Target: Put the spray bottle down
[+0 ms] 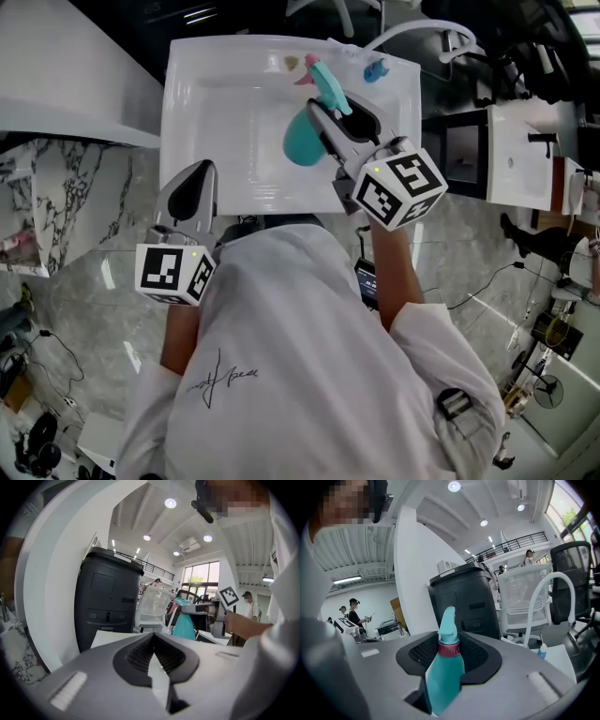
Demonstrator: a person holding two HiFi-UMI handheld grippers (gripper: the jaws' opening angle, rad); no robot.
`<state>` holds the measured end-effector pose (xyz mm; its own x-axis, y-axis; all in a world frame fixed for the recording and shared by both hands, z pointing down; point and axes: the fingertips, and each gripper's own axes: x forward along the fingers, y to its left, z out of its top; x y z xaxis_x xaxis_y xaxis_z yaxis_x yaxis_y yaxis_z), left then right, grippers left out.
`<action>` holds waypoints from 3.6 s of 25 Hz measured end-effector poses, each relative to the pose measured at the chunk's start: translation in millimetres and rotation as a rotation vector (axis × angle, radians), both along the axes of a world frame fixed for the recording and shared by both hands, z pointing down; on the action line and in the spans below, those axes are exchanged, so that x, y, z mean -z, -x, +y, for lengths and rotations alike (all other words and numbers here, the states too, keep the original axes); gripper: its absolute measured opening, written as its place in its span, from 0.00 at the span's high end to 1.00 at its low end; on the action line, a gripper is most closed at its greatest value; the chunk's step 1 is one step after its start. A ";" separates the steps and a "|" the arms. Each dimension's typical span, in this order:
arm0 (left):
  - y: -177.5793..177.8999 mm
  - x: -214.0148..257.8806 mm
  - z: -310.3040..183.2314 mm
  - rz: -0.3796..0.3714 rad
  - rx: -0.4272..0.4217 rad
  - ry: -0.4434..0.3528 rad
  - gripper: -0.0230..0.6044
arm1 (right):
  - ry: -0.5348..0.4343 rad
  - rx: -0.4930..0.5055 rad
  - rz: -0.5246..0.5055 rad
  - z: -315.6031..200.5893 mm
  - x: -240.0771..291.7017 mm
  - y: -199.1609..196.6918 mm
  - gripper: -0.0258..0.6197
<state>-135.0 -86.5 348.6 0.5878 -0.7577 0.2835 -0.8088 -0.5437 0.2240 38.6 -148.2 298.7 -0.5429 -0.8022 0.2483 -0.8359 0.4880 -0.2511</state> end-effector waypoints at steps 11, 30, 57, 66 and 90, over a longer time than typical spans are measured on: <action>-2.6 -6.8 -4.6 -0.020 0.015 0.030 0.88 | 0.045 0.013 0.006 -27.5 -20.9 -7.8 0.75; -9.6 -16.1 -14.1 -0.013 0.040 0.065 0.88 | 0.119 0.085 0.038 -57.7 -51.5 -7.2 0.75; 5.6 -23.1 -34.2 -0.012 0.083 0.115 0.88 | 0.206 0.103 0.073 -123.3 -110.0 5.6 0.75; 8.6 -29.4 -33.4 -0.008 0.106 0.129 0.88 | 0.203 0.106 0.078 -134.3 -114.9 7.9 0.75; 12.9 -36.4 -31.5 0.010 0.144 0.178 0.88 | 0.162 0.093 0.084 -169.3 -125.8 11.4 0.75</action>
<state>-147.9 -118.0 384.9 0.4809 -0.7724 0.4149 -0.8724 -0.3742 0.3146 27.2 -317.5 424.6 -0.5851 -0.6951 0.4176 -0.8102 0.5232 -0.2644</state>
